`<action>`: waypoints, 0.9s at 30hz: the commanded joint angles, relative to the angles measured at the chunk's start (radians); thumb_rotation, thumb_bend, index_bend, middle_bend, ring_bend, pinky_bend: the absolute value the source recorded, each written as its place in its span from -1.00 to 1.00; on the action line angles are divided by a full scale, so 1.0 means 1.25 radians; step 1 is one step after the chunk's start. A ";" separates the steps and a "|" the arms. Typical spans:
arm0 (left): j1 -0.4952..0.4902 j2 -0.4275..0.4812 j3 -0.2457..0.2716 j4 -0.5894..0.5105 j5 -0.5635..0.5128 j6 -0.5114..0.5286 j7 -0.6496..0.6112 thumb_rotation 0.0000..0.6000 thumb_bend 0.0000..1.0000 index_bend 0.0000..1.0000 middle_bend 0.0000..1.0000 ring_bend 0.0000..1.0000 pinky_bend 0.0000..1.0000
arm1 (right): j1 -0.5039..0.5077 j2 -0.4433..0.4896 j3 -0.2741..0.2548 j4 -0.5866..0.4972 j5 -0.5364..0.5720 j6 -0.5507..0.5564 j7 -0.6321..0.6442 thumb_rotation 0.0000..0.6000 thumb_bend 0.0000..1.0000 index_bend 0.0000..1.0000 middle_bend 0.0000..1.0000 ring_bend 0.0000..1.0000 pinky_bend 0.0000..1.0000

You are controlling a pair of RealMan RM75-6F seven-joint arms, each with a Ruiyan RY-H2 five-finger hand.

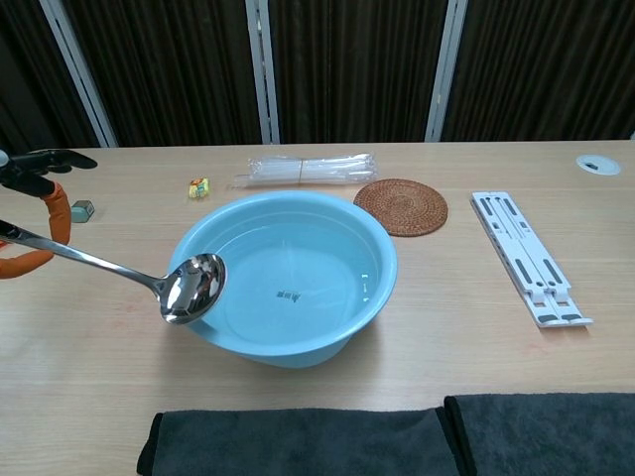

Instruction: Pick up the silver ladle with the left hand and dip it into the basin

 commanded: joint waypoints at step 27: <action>-0.130 -0.271 -0.115 0.239 -0.179 -0.016 0.161 0.94 0.00 0.23 -1.00 -1.00 -1.00 | 0.022 0.015 0.010 0.028 0.033 -0.058 0.090 1.00 -1.00 -1.00 -1.00 -1.00 -1.00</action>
